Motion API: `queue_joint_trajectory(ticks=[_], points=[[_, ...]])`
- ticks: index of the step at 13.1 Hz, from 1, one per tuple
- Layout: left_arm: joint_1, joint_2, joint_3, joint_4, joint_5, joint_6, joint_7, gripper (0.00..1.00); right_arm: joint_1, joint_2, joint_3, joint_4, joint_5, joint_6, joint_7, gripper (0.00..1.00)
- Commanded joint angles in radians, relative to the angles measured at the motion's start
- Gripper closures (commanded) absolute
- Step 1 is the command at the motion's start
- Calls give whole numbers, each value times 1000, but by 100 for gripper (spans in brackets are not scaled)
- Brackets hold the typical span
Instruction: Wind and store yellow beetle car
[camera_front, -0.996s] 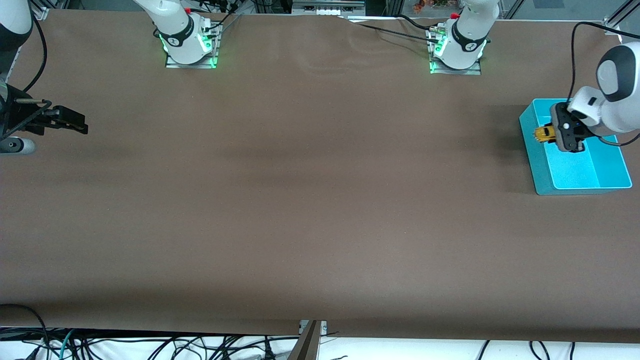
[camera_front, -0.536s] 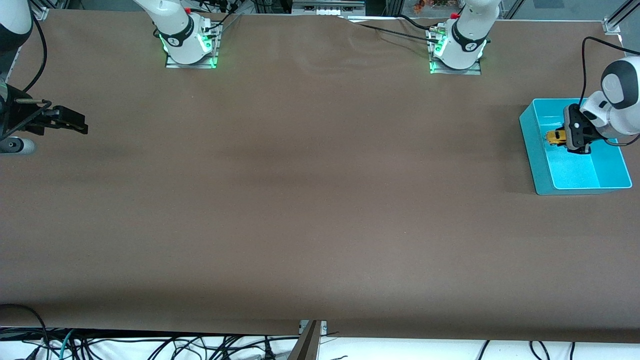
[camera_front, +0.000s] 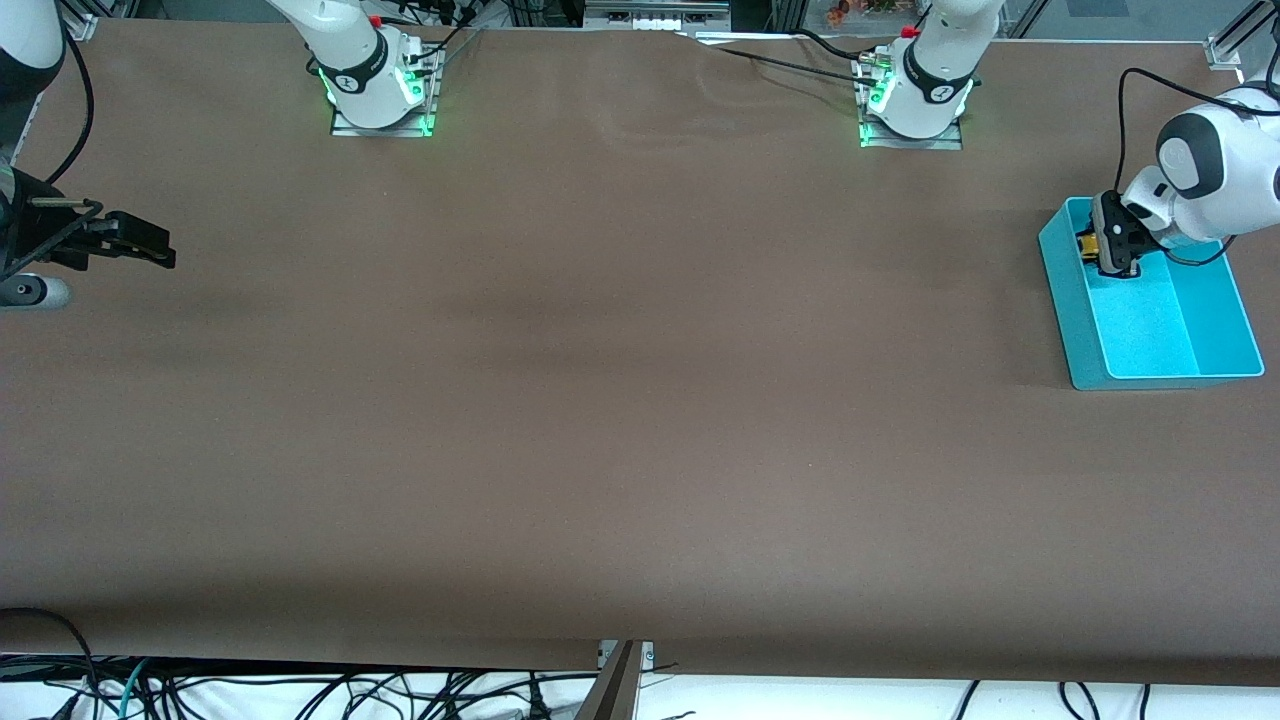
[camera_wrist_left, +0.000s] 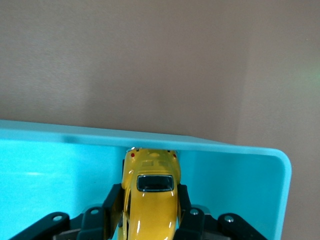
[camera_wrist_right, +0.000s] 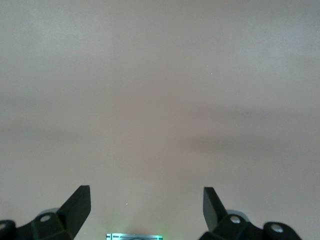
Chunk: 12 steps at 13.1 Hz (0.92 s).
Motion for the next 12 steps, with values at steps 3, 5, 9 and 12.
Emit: queue_joint_trajectory(ticks=[3, 5, 9, 12], points=[[17, -24, -5, -8, 71, 13, -61, 0, 4, -3, -7, 6, 8, -6, 10, 1], [5, -65, -8, 6, 55, 13, -87, 0, 4, -3, -5, 6, 8, -6, 10, 1], [-122, -105, -26, 202, -58, 7, -143, 0, 5, -3, -7, 6, 8, -6, 10, 1], [-201, -142, -46, 303, -135, -40, -272, 1, 5, -3, -7, 6, 8, -6, 10, 1]])
